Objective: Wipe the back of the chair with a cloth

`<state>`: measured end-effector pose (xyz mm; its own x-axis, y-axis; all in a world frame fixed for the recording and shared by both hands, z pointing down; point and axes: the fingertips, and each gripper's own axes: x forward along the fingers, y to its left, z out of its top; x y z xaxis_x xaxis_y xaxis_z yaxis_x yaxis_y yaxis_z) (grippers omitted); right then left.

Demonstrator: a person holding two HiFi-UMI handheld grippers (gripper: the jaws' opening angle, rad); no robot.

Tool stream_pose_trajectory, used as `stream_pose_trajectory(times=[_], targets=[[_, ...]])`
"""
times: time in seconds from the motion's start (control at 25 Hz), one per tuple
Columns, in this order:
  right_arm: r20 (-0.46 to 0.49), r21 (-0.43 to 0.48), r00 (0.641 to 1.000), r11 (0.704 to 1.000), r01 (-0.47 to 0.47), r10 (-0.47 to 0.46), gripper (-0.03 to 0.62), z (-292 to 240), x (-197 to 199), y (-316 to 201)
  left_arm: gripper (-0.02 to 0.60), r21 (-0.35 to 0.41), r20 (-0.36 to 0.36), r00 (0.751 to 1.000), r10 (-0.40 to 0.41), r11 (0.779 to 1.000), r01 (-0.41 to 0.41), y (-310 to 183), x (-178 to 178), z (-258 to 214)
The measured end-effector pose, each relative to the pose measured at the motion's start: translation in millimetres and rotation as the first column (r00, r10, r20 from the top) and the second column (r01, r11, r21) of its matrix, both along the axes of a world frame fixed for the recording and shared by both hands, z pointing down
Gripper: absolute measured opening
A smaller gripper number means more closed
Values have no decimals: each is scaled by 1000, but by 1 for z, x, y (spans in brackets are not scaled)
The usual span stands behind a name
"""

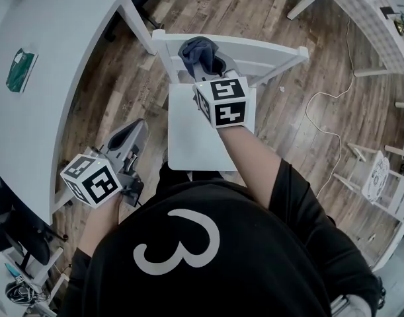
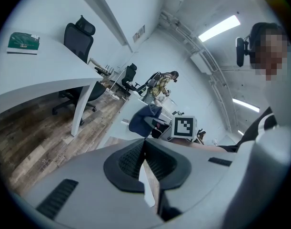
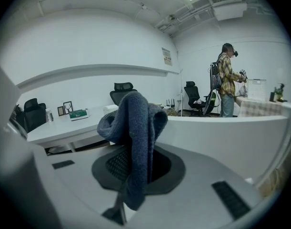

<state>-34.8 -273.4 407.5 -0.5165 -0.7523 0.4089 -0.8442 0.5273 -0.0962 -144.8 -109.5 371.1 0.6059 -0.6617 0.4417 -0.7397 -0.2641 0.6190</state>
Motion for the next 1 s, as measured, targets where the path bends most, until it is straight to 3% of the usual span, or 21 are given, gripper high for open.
stream_pose_trajectory(times=[1.0], targets=[[-27,-1,983,983,-183,182,52,4,182,-2,14,11,-42,991,125,992,-125,-19,120,13]])
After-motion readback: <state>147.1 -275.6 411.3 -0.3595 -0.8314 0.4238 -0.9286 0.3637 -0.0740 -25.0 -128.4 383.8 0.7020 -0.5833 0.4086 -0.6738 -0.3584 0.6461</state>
